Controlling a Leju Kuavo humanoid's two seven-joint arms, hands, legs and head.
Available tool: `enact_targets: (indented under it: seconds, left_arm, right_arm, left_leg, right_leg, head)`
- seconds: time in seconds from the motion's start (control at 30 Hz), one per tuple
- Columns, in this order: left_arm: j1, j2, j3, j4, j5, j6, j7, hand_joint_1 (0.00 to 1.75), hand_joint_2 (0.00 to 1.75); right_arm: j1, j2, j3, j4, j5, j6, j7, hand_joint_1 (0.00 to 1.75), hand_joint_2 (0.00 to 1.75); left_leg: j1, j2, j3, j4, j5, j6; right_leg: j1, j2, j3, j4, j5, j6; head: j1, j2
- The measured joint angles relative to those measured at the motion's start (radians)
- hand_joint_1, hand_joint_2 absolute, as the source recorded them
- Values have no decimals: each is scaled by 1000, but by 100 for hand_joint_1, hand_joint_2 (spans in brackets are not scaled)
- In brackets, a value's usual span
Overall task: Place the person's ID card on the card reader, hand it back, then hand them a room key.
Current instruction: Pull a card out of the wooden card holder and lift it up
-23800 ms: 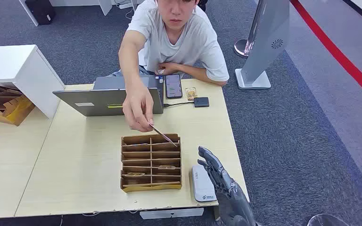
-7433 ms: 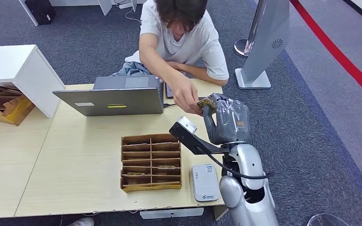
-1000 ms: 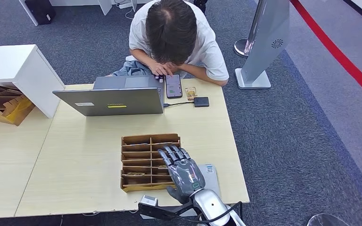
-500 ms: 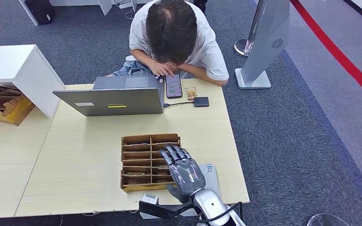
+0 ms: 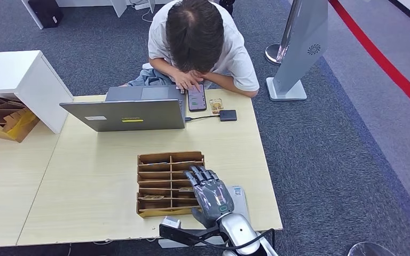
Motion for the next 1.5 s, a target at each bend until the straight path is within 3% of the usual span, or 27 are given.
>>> enact_targets:
  seconds: [0.27, 1.27, 1.5]
  left_arm:
    - [-1, 0, 0, 0, -5, -4, 0, 0, 0]
    - [-2, 0, 0, -6, -14, -12, 0, 0, 0]
    - [-2, 0, 0, -6, -14, -13, 0, 0, 0]
  right_arm:
    - [-4, 9, -12, 11, 6, 0, 2, 29, 175]
    - [-12, 29, -18, 14, 7, -15, 5, 60, 175]
    - [-13, 30, -18, 16, 6, -15, 5, 60, 175]
  left_leg:
    - [0, 0, 0, 0, 0, 0]
    - [0, 0, 0, 0, 0, 0]
    - [0, 0, 0, 0, 0, 0]
  right_leg:
    - [0, 0, 0, 0, 0, 0]
    - [0, 0, 0, 0, 0, 0]
    - [0, 0, 0, 0, 0, 0]
  head:
    - [0, 0]
    - [0, 0]
    - [0, 0]
